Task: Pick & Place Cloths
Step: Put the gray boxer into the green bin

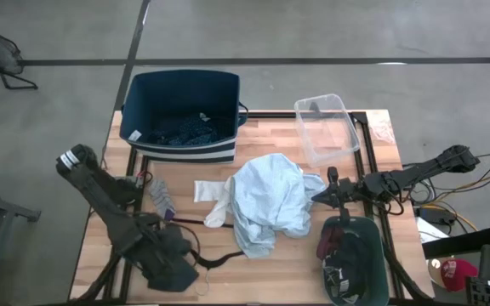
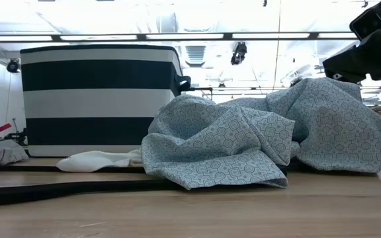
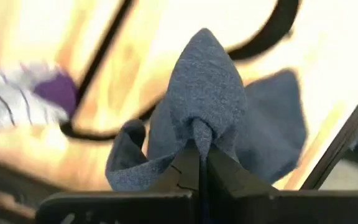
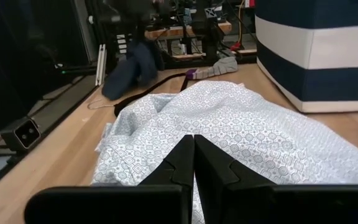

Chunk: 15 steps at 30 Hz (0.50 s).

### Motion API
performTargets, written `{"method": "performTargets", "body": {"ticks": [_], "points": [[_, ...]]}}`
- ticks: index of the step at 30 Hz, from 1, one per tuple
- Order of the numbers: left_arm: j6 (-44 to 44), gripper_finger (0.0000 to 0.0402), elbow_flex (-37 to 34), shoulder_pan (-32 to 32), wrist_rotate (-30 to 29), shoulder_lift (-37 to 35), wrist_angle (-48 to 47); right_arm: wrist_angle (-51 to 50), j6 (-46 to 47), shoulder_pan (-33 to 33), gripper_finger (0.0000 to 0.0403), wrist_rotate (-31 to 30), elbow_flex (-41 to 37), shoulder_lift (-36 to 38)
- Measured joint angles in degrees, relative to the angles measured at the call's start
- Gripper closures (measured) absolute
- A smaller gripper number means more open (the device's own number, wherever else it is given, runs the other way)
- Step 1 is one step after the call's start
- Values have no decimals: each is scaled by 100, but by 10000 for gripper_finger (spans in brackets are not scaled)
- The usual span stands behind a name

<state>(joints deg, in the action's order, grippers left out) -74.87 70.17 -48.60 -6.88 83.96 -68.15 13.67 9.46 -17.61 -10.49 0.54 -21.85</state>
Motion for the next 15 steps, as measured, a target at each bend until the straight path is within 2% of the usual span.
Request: {"method": "performTargets", "body": {"ticks": [9,15], "points": [[866,395,757,38,-1842,-290,-75,2,-44,2,394,0,0,0],[1681,396,1300,186,-2517,-290,-91,24,-93,0,394,-4,0,0]]}}
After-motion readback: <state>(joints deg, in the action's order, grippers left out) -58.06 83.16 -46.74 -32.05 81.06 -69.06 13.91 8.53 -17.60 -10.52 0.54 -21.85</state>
